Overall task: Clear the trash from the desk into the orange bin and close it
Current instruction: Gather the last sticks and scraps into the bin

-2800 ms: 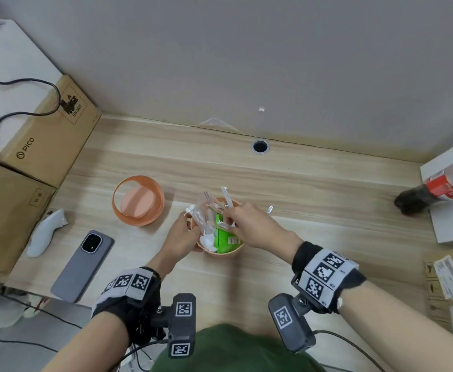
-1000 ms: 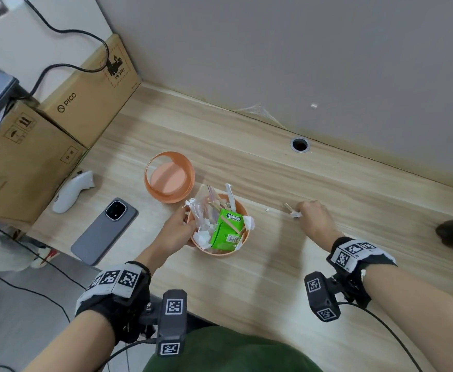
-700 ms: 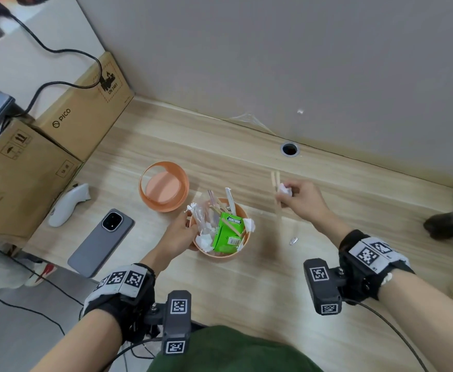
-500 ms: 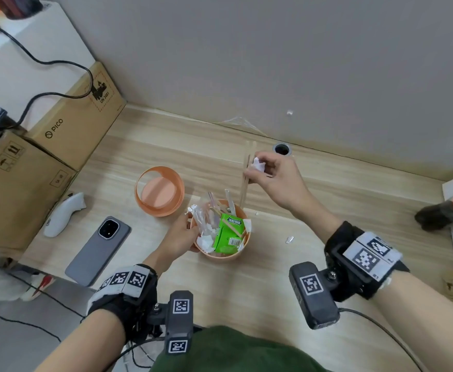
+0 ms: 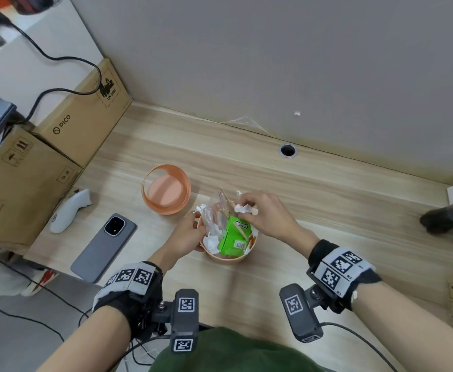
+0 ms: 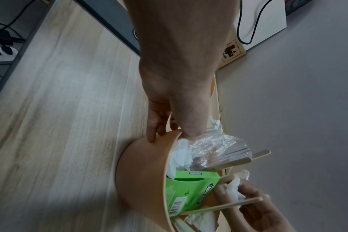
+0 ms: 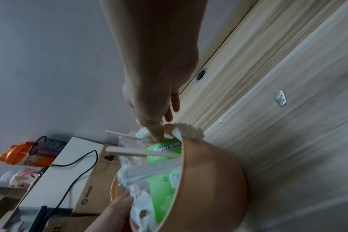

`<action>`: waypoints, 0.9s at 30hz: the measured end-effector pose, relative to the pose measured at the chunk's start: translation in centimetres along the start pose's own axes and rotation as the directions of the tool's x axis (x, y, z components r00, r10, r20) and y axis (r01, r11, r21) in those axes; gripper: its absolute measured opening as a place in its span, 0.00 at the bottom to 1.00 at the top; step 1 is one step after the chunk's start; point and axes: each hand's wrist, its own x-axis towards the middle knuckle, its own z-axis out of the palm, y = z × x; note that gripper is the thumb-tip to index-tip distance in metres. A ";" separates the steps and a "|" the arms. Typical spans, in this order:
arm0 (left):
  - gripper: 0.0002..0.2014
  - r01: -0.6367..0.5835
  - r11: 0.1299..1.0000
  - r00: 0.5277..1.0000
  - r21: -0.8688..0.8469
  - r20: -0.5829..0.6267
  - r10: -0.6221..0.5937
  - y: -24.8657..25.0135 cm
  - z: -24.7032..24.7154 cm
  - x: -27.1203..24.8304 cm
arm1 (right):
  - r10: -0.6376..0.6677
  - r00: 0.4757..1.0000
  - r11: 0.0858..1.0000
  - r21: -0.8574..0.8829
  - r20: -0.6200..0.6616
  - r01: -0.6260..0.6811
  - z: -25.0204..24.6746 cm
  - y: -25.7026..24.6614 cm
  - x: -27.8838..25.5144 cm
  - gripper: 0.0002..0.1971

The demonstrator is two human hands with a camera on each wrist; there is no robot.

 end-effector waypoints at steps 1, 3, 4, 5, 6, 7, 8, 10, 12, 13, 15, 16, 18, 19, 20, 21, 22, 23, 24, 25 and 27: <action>0.13 0.000 1.000 1.000 -0.001 0.002 0.000 -0.1 -0.1 0.0 | -0.012 0.999 0.998 0.069 0.043 0.009 -0.3 0.2 -0.1 0.13; 0.13 0.000 1.000 1.000 -0.006 0.003 0.000 -0.2 -0.2 0.0 | -0.007 0.993 0.966 0.258 0.121 -0.025 -1.0 0.7 -0.3 0.17; 0.13 -0.001 1.000 1.000 -0.011 0.003 0.001 -0.3 -0.2 0.0 | 0.036 0.990 0.931 0.356 0.137 -0.083 -1.3 1.2 -0.5 0.16; 0.13 -0.001 1.000 1.000 -0.012 0.003 0.001 -0.3 -0.2 0.0 | 0.105 0.987 0.892 0.428 0.120 -0.147 -1.6 2.0 -0.7 0.14; 0.13 -0.002 1.000 1.000 -0.012 0.002 0.002 -0.4 -0.3 0.0 | 0.194 0.978 0.865 0.457 0.074 -0.206 -1.7 3.2 -1.0 0.11; 0.13 -0.002 1.000 1.000 -0.013 0.003 0.002 -0.4 -0.3 0.1 | 0.289 0.957 0.860 0.434 0.020 -0.268 -1.6 4.7 -1.4 0.09; 0.14 -0.001 1.000 1.000 -0.014 0.004 0.001 -0.4 -0.4 0.1 | 0.377 0.926 0.863 0.373 -0.023 -0.342 -1.4 6.3 -2.1 0.09; 0.14 0.003 1.000 1.000 -0.017 0.002 -0.003 -0.5 -0.5 0.2 | 0.504 0.864 0.851 0.185 -0.024 -0.491 -0.6 9.7 -3.8 0.11; 0.13 0.002 1.000 1.000 -0.025 0.002 -0.002 -0.5 -0.5 0.1 | 0.599 0.799 0.797 0.053 0.063 -0.601 0.5 12.0 -5.4 0.14; 0.13 0.001 1.000 1.000 -0.029 0.002 0.000 -0.5 -0.5 0.1 | 0.627 0.775 0.775 0.032 0.083 -0.631 1.2 12.5 -6.0 0.15; 0.12 0.008 0.999 1.000 -0.040 0.002 -0.008 -0.5 -0.5 0.0 | 0.649 0.759 0.758 0.044 0.048 -0.651 2.2 12.8 -6.5 0.14; 0.12 0.012 0.999 1.000 -0.045 -0.001 -0.012 -0.5 -0.5 0.0 | 0.651 0.759 0.757 0.053 0.019 -0.651 2.7 12.9 -6.5 0.11; 0.11 0.017 0.999 1.000 -0.046 -0.005 -0.017 -0.5 -0.6 -0.2 | 0.662 0.749 0.749 0.043 -0.003 -0.662 3.1 12.6 -5.9 0.07; 0.10 0.018 0.999 1.000 -0.044 -0.005 -0.019 -0.6 -0.6 -0.2 | 0.668 0.744 0.743 0.024 0.012 -0.668 3.2 12.5 -5.5 0.07; 0.10 0.020 0.999 1.000 -0.044 -0.006 -0.020 -0.6 -0.6 -0.3 | 0.665 0.746 0.747 0.003 0.036 -0.665 3.1 12.4 -5.2 0.06; 0.10 0.020 0.999 1.000 -0.045 -0.008 -0.020 -0.5 -0.6 -0.4 | 0.657 0.751 0.753 -0.020 0.064 -0.658 3.0 12.2 -4.8 0.06; 0.10 0.022 0.999 1.000 -0.043 -0.008 -0.022 -0.5 -0.6 -0.4 | 0.650 0.755 0.760 -0.042 0.088 -0.649 2.8 12.2 -4.6 0.05; 0.11 0.023 0.999 1.000 -0.041 -0.010 -0.023 -0.4 -0.6 -0.4 | 0.644 0.758 0.765 -0.069 0.106 -0.640 2.6 12.1 -4.4 0.05; 0.11 0.024 0.999 1.000 -0.038 -0.012 -0.025 -0.5 -0.6 -0.4 | 0.635 0.762 0.772 -0.096 0.124 -0.628 2.5 12.0 -4.3 0.05; 0.11 0.024 0.999 1.000 -0.037 -0.013 -0.024 -0.5 -0.6 -0.5 | 0.623 0.769 0.782 -0.118 0.144 -0.612 2.4 12.0 -4.1 0.05; 0.12 0.028 0.999 0.999 -0.036 -0.015 -0.029 -0.6 -0.6 -0.5 | 0.587 0.789 0.809 -0.142 0.179 -0.570 2.3 11.9 -3.8 0.04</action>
